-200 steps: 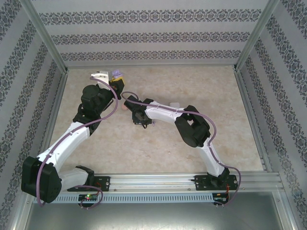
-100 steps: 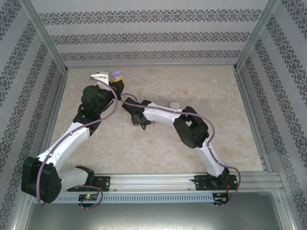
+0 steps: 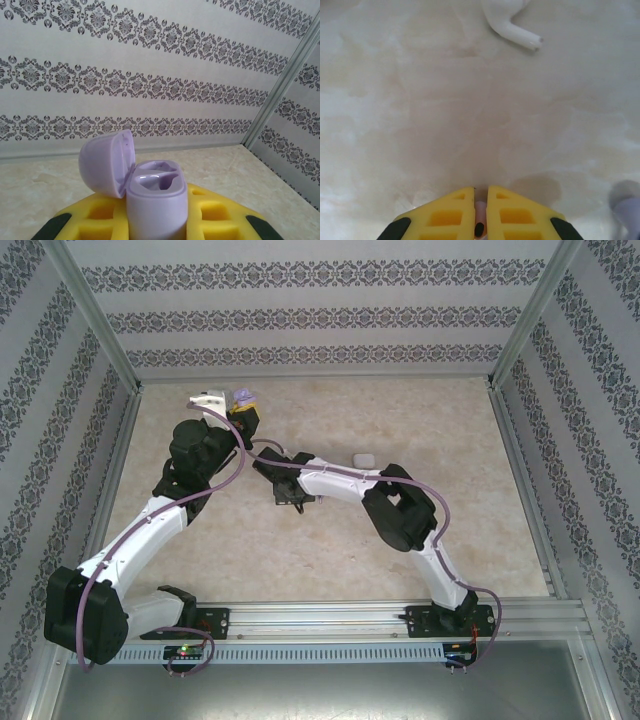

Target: Insert wireless bluetooth earbuds into charging case

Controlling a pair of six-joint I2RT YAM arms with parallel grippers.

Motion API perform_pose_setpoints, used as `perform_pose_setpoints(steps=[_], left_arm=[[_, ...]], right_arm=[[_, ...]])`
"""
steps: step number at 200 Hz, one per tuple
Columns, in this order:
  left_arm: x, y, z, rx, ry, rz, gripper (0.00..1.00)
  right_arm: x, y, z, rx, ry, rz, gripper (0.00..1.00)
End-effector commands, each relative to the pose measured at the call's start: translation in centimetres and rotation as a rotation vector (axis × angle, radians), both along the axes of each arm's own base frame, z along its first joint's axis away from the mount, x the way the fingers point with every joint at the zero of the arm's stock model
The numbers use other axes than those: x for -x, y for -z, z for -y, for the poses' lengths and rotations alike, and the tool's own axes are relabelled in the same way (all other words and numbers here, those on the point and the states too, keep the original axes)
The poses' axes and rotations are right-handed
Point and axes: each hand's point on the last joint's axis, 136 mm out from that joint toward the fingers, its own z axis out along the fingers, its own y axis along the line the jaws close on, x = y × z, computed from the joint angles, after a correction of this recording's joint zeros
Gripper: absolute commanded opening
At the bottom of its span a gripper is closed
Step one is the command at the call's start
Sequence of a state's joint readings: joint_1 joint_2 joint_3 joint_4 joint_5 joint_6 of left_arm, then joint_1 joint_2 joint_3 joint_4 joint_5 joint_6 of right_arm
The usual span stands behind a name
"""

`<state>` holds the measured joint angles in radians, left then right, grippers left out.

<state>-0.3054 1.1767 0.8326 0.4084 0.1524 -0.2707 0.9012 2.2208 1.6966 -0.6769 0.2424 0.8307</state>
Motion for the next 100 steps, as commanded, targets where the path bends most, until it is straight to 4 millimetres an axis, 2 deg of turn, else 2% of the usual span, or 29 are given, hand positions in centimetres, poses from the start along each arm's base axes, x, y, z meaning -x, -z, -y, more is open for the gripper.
perform_pose_setpoints(steps=[1, 23, 60, 100], left_arm=[[0.4, -2.2, -0.5, 0.034, -0.002, 0.062, 0.0], [0.5, -2.4, -0.3, 0.03, 0.009, 0.064, 0.0], [0.3, -2.3, -0.1, 0.021, 0.019, 0.05, 0.0], [0.2, -1.5, 1.4, -0.015, 0.099, 0.062, 0.0]], right_arm=[[-0.7, -4.7, 0.6, -0.03, -0.018, 0.104, 0.08], [-1.0, -8.0, 1.6, -0.063, -0.026, 0.167, 0.08], [-1.4, -12.6, 4.4, -0.119, -0.024, 0.261, 0.08], [-2.0, -18.5, 7.7, -0.205, -0.037, 0.391, 0.08]])
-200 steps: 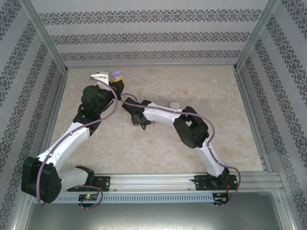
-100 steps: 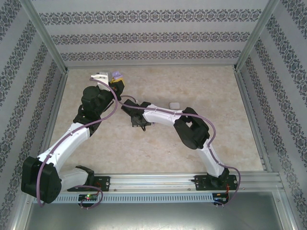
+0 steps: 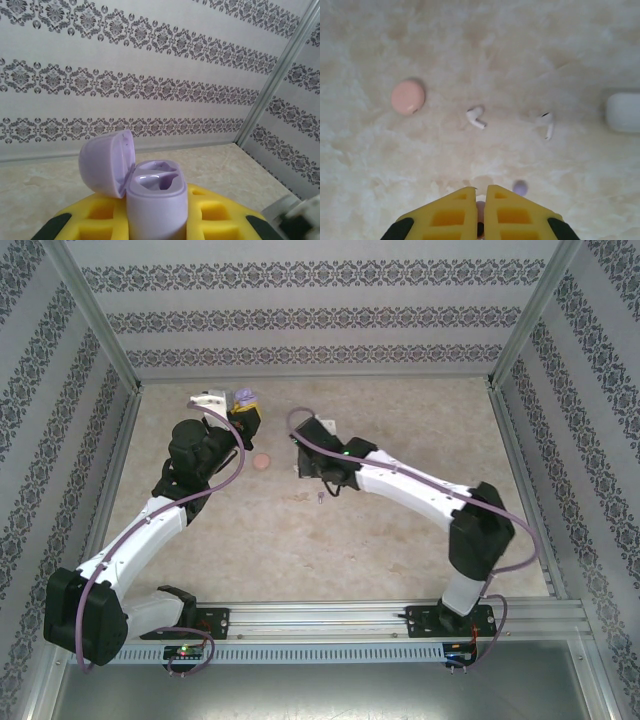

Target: Insert wireless bluetooth earbuds into charging case

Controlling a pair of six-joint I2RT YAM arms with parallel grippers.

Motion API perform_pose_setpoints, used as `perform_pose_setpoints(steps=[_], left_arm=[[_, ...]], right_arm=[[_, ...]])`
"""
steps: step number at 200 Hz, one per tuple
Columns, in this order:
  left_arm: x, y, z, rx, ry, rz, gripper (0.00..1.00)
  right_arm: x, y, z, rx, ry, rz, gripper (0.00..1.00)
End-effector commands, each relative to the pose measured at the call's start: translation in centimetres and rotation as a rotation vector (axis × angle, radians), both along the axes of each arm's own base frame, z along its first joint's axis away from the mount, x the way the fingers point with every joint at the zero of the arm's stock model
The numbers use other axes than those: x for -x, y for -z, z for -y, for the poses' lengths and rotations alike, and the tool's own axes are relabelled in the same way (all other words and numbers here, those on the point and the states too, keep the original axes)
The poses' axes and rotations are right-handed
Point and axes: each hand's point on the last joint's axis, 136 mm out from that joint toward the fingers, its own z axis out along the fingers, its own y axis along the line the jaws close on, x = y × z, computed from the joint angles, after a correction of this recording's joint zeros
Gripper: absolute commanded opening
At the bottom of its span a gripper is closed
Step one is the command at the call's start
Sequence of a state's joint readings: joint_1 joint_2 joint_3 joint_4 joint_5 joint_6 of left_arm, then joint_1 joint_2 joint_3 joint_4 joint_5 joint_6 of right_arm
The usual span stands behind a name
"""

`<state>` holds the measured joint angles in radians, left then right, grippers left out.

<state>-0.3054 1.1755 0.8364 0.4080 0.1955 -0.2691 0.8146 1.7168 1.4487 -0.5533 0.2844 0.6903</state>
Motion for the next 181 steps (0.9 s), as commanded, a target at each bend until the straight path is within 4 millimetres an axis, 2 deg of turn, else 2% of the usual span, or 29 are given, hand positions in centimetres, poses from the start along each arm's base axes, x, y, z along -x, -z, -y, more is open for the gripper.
perform_pose_setpoints(steps=[1, 16, 40, 70, 92, 113, 138, 181], left_arm=[[-0.1, -1.3, 0.8, -0.017, 0.06, 0.058, 0.0], [-0.2, -0.7, 1.1, -0.027, 0.079, 0.041, 0.0], [-0.3, 1.2, 2.4, -0.073, 0.151, 0.005, 0.0], [0.6, 3.6, 4.5, -0.087, 0.291, 0.037, 0.0], [1.9, 4.2, 6.7, -0.078, 0.448, 0.1, 0.0], [3.2, 3.9, 8.9, -0.078, 0.59, 0.177, 0.0], [4.9, 3.0, 11.7, -0.107, 0.737, 0.255, 0.0], [6.6, 1.6, 16.1, -0.138, 0.907, 0.326, 0.0]], right_arm=[[-0.7, -3.0, 2.0, -0.013, -0.012, 0.097, 0.08], [-0.9, -5.2, 3.1, -0.05, -0.015, 0.147, 0.08], [-1.0, -9.0, 4.3, -0.124, -0.037, 0.237, 0.08], [-0.9, -13.7, 5.1, -0.204, -0.089, 0.356, 0.09], [-0.5, -16.8, 5.3, -0.257, -0.139, 0.447, 0.09], [0.2, -19.1, 5.1, -0.287, -0.2, 0.537, 0.09], [1.5, -21.3, 4.7, -0.327, -0.283, 0.65, 0.09], [3.6, -22.3, 4.4, -0.373, -0.395, 0.786, 0.09]])
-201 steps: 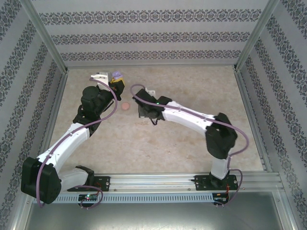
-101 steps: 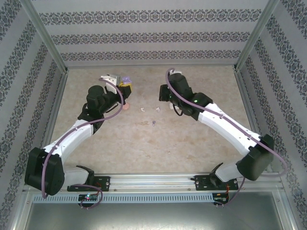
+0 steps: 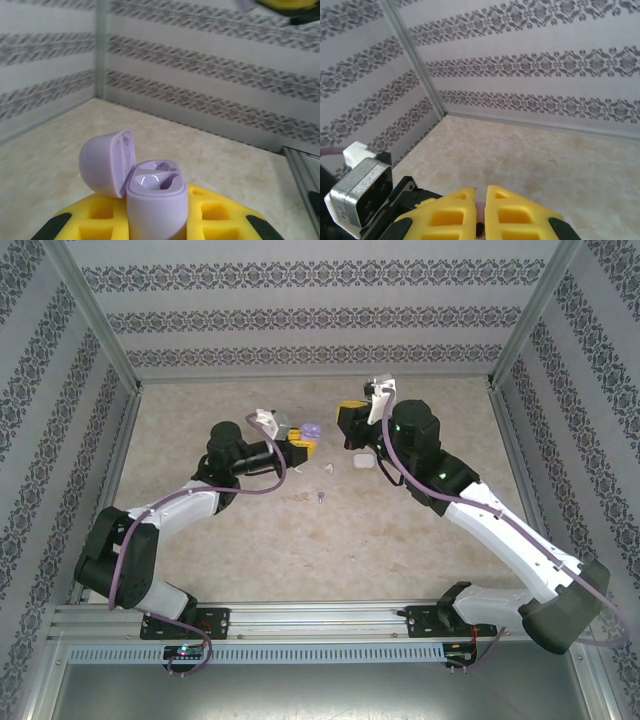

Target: Insert wireless bluetooth earbuds into charging case

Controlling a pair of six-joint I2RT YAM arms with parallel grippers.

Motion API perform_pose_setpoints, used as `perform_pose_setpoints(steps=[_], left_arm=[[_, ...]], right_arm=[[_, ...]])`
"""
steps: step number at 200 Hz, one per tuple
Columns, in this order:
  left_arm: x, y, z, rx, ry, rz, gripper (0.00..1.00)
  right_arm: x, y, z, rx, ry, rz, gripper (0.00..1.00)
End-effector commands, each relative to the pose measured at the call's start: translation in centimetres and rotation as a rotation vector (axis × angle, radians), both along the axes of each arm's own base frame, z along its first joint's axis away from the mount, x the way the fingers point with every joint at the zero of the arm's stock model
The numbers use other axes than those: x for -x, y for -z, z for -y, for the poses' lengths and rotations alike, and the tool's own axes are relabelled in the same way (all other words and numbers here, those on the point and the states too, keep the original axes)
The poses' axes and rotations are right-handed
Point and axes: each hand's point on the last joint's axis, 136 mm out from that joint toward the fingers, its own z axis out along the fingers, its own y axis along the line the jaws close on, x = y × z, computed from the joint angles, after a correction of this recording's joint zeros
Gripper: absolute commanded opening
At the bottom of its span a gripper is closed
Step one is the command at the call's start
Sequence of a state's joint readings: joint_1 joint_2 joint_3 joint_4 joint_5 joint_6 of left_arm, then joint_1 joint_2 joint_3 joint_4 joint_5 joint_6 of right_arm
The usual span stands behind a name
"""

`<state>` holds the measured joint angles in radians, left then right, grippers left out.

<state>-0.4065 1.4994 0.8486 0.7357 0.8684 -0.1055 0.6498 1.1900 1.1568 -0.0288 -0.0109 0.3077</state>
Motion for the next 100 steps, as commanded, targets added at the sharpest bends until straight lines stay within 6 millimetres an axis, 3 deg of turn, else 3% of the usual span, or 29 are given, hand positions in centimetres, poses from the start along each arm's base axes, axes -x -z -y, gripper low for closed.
perform_pose_setpoints(steps=[1, 46, 100], left_arm=[[2.1, -3.7, 2.5, 0.028, 0.147, 0.181, 0.0], [2.3, -5.4, 5.0, 0.053, 0.19, 0.236, 0.0], [1.9, -7.5, 5.5, 0.121, 0.182, 0.254, 0.0]], right_arm=[[1.4, -2.8, -0.5, -0.044, -0.09, 0.161, 0.09], [3.7, -4.0, -0.3, -0.088, -0.159, 0.234, 0.09], [4.7, -5.1, 0.6, -0.15, -0.18, 0.249, 0.08]])
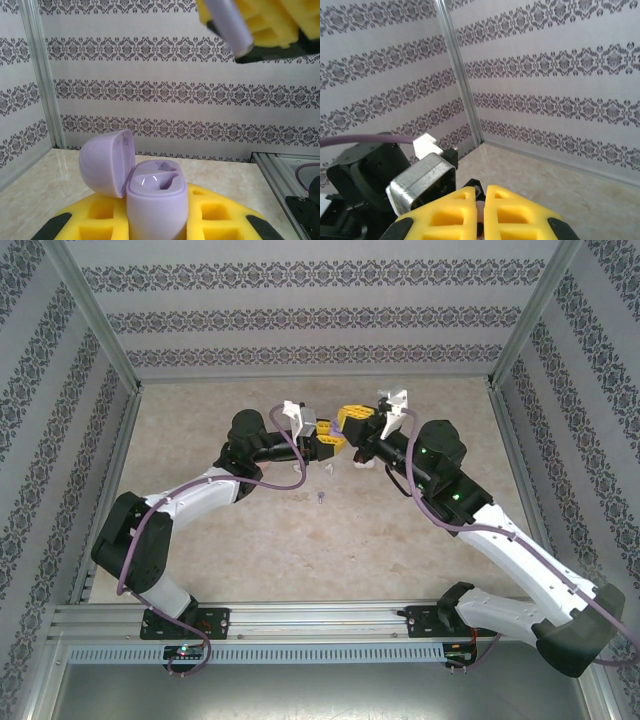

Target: Insert wireless bluetooth earbuds into charging case

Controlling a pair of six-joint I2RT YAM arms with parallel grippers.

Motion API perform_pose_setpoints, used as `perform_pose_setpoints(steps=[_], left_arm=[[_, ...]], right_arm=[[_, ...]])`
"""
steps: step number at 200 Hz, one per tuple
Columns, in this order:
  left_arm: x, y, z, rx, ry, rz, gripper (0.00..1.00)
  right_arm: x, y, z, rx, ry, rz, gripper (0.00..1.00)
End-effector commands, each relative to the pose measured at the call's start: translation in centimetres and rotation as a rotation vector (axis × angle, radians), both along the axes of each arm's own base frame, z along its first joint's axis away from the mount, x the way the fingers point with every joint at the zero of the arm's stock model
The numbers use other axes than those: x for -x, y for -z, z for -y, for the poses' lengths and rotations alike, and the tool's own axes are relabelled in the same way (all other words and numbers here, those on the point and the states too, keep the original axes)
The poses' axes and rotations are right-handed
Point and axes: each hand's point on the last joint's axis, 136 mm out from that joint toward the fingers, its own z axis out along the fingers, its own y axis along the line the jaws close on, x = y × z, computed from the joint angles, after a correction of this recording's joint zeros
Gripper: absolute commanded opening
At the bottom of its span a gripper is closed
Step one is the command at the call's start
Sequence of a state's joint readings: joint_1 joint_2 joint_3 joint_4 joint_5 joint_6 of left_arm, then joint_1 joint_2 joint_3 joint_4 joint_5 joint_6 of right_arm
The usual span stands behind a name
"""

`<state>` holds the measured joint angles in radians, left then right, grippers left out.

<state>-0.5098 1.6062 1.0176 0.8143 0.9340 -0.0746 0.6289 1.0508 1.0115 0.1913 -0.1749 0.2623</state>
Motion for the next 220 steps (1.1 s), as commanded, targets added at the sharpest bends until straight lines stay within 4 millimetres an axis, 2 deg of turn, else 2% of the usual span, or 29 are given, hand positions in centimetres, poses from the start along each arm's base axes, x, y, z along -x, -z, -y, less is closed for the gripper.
perform_pose_setpoints(steps=[1, 78, 146, 220], left_arm=[[0.5, -3.4, 0.3, 0.078, 0.019, 0.089, 0.0], [1.6, -5.8, 0.3, 0.136, 0.038, 0.124, 0.0], [3.0, -6.2, 1.1, 0.125, 0.076, 0.156, 0.0], [4.0, -7.4, 1.2, 0.136, 0.078, 0.184, 0.0]], right_arm=[[0.9, -1.6, 0.2, -0.051, -0.037, 0.049, 0.08], [0.8, -1.0, 1.1, -0.084, 0.006, 0.063, 0.06], [1.0, -1.5, 1.9, -0.127, 0.037, 0.09, 0.06], [0.8, -0.7, 2.2, -0.132, 0.053, 0.073, 0.06]])
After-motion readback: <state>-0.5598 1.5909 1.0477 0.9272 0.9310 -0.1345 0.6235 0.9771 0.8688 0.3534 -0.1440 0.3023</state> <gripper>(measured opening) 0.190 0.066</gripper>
